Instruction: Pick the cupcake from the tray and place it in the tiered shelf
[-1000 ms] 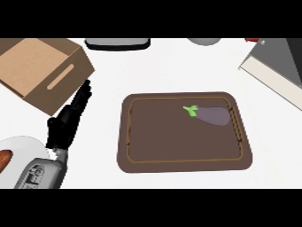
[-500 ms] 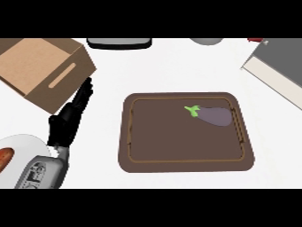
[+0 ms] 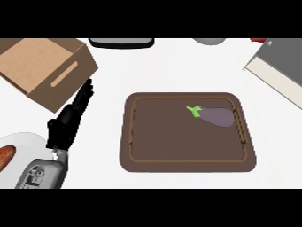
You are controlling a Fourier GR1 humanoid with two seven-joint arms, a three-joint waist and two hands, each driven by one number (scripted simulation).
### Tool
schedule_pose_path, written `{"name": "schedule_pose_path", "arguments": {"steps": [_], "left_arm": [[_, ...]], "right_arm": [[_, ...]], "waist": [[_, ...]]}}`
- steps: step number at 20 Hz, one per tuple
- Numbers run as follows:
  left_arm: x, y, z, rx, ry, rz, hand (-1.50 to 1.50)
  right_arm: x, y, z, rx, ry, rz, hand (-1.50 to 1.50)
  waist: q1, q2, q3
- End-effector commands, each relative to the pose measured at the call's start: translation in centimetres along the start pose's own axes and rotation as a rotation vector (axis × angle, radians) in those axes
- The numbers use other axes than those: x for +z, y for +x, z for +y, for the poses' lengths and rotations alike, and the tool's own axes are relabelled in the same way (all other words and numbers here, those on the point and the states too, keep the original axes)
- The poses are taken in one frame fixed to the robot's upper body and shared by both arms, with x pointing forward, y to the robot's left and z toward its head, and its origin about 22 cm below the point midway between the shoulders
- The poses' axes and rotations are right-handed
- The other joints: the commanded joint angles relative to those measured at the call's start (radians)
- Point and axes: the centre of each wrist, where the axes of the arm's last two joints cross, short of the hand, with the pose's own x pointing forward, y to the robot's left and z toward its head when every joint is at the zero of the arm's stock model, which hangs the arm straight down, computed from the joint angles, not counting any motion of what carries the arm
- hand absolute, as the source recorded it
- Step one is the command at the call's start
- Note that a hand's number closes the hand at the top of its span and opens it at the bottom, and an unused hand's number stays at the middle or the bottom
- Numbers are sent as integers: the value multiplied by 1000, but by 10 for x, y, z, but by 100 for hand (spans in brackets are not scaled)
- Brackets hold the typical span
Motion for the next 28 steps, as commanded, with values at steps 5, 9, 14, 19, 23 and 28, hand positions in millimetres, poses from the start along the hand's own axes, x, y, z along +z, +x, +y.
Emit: {"name": "schedule_pose_path", "arguments": {"steps": [5,9,14,19,23,28], "left_arm": [[-2,-4,-6,22,-6,5,0],[-5,-6,-6,-6,6,-13,0],[5,-10,11,-4,-6,-2,0],[-2,-1,0,-12,11,-4,0],[-3,-13,-9,0,12,2,0],[13,-18,6,3,0,14,0]], "right_arm": [[-3,-29,17,-327,-64,157,150],[-14,-38,21,-345,-70,152,150],[-23,-59,33,-343,-77,155,150],[-27,-78,46,-77,-123,294,-150],[-27,-80,46,-56,-104,357,-150],[-28,-83,35,-192,-112,372,-150]], "waist": [[-7,1,1],[3,3,0],[3,-1,0],[-2,-3,-1],[-7,0,-1],[-20,-9,-1]]}}
